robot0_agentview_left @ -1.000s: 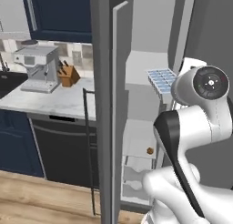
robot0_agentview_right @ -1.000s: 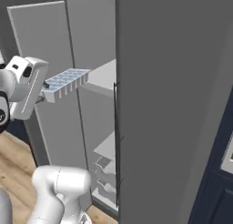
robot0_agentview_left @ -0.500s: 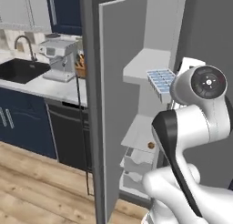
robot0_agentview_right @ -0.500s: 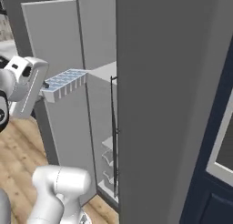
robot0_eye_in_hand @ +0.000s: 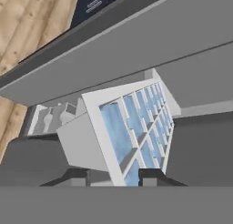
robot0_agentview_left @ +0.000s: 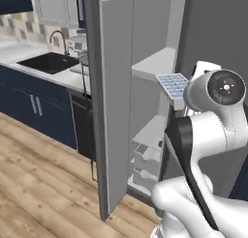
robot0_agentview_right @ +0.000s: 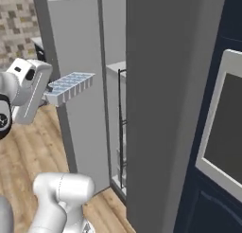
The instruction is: Open the freezer door, pick up the ice cube tray from the freezer, and place it on the dining counter.
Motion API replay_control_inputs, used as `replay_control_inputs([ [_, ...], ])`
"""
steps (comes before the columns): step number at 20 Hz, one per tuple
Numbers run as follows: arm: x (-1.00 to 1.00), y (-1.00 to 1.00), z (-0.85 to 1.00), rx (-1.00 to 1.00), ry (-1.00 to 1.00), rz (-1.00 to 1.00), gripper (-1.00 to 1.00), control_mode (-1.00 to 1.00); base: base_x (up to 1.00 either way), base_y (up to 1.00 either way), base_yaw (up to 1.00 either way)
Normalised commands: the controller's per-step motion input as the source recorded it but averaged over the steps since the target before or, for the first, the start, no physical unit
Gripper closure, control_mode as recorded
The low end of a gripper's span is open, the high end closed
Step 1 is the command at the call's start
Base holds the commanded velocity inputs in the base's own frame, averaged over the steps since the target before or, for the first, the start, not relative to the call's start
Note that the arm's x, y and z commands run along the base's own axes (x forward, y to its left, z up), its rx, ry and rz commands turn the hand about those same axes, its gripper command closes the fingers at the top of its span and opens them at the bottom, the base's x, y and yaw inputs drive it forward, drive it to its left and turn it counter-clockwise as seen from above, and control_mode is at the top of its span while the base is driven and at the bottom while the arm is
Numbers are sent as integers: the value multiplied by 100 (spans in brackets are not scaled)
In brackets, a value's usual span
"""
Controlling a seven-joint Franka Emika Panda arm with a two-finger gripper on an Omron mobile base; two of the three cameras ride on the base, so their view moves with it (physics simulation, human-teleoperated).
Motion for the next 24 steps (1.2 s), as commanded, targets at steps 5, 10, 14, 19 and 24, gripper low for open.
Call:
replay_control_inputs([
  [5,0,0,0,0,0,0,100,100,-56,4,48],
  [10,0,0,0,0,0,0,100,100,-52,6,57],
  [14,0,0,0,0,0,0,100,100,-54,4,64],
  [19,0,0,0,0,0,0,100,100,-32,13,70],
  [24,0,0,0,0,0,0,100,100,-2,35,68],
])
